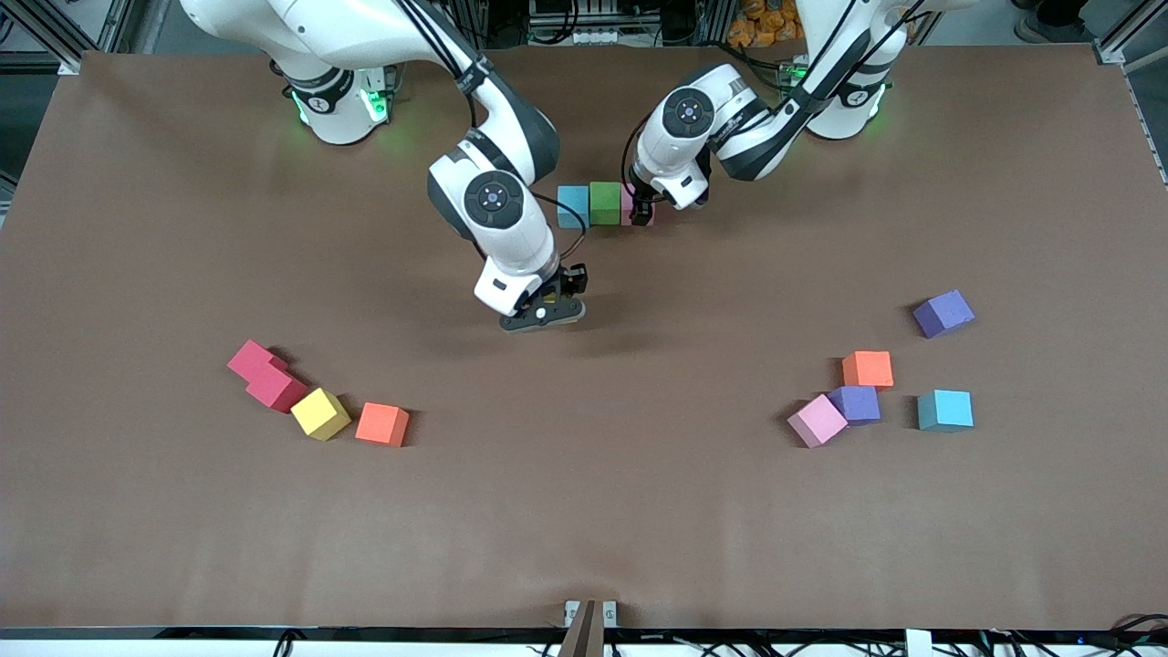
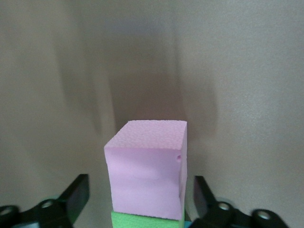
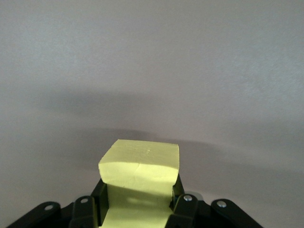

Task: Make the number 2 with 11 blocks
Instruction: 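Lower the pink cube onto the green cube and open the left gripper, then move the left gripper to another pink cube while the right gripper holds yellow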

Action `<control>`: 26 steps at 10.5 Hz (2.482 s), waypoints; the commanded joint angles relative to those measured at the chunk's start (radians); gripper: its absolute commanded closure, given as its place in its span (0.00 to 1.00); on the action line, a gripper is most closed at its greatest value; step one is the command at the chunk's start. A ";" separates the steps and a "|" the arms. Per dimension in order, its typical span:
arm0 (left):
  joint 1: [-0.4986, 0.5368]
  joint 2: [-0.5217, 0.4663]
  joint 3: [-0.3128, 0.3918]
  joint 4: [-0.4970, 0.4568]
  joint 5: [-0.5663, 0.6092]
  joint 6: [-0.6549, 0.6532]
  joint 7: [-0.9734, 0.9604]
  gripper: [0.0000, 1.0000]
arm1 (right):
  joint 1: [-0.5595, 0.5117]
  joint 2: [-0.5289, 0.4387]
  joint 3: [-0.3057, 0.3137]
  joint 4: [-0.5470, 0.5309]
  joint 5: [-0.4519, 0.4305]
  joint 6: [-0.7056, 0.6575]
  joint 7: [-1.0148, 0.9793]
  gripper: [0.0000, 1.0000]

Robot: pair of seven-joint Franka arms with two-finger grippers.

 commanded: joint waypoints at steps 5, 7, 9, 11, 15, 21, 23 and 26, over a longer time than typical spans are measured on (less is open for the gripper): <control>-0.002 -0.009 0.000 -0.009 0.017 0.009 -0.006 0.00 | 0.060 0.028 -0.004 -0.006 0.007 0.046 0.119 0.63; -0.003 -0.023 -0.001 -0.009 0.017 0.009 -0.005 0.00 | 0.071 0.037 -0.004 -0.006 0.007 0.044 0.147 0.63; -0.006 -0.042 -0.001 -0.009 0.017 0.003 -0.009 0.00 | 0.071 0.045 -0.004 -0.006 0.007 0.042 0.158 0.63; -0.006 -0.048 -0.001 -0.008 0.017 0.002 -0.015 0.00 | 0.074 0.048 -0.004 -0.006 0.007 0.038 0.158 0.63; -0.006 -0.078 -0.003 -0.005 0.017 -0.043 -0.023 0.00 | 0.111 0.049 -0.004 -0.006 0.007 0.042 0.202 0.63; 0.129 -0.120 0.003 0.064 0.118 -0.139 0.087 0.00 | 0.155 0.057 -0.004 -0.004 0.007 0.046 0.250 0.63; 0.241 -0.115 0.005 0.128 0.132 -0.251 0.284 0.00 | 0.161 0.062 -0.004 -0.003 0.007 0.052 0.258 0.63; 0.420 -0.086 0.005 0.222 0.134 -0.322 0.562 0.00 | 0.201 0.072 -0.004 0.008 0.009 0.059 0.290 0.63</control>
